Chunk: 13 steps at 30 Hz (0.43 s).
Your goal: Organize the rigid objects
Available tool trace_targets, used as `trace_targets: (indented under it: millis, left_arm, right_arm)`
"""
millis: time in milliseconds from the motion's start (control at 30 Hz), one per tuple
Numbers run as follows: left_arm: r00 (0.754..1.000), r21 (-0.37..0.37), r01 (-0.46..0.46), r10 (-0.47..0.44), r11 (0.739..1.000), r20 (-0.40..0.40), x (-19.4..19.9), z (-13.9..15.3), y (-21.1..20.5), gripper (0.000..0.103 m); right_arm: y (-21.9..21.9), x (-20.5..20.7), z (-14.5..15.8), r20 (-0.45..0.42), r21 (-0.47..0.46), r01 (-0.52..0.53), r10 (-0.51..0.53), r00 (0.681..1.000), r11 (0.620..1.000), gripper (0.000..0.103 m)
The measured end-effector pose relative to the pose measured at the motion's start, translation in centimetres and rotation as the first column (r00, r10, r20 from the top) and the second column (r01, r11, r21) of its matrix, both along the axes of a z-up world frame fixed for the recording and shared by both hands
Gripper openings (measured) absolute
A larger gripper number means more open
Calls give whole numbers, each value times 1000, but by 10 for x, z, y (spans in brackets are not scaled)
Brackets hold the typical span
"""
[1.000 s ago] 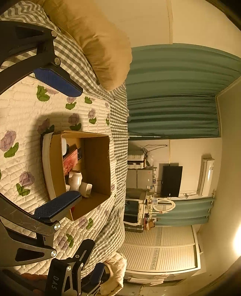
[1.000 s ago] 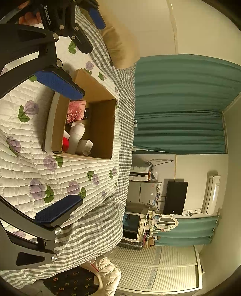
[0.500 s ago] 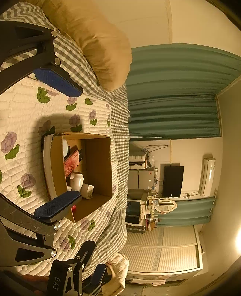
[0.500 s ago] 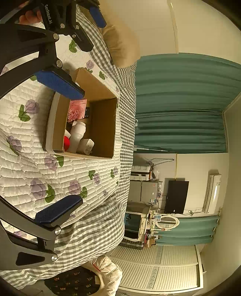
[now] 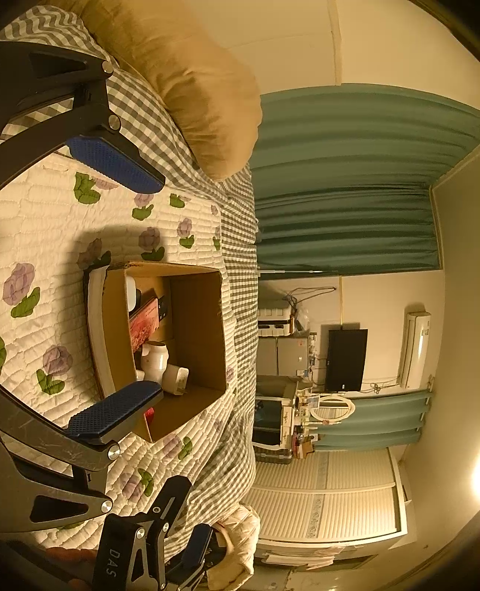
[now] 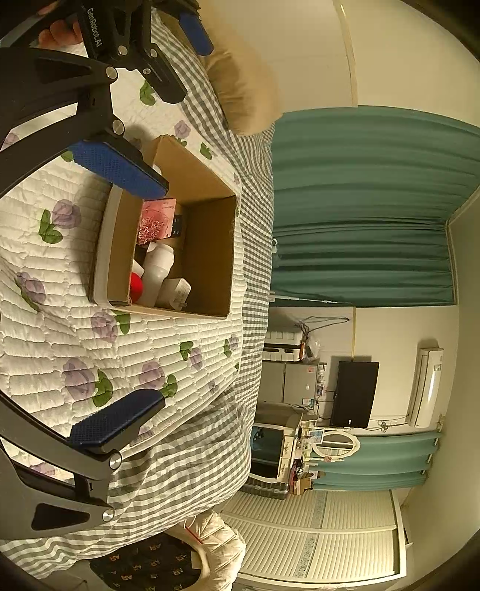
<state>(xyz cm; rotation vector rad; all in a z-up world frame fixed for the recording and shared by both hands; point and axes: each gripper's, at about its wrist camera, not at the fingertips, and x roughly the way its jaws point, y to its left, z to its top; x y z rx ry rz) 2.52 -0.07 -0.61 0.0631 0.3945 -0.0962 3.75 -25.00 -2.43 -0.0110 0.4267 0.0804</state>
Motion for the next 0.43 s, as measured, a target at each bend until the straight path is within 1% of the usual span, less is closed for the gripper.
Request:
trace_targets:
  millis: [233, 300, 400, 433]
  left_arm:
    - [1000, -3, 0, 0, 1000, -1, 1, 1, -1, 103]
    - [1000, -6, -12, 12, 1000, -7, 3, 1, -1, 103]
    - [1000, -25, 13, -13, 1000, -16, 4, 0, 1, 103]
    - [1000, -24, 8, -8, 1000, -13, 4, 1, 1, 103]
  right_arm:
    - [0, 0, -1, -6, -1, -2, 2, 1000, 1000, 103]
    - [1, 1, 0, -7, -2, -4, 4, 1000, 1000, 103]
    - [1, 1, 0, -6, 0, -4, 4, 1000, 1000, 103]
    - [1, 2, 0, -7, 0, -4, 4, 1000, 1000, 103]
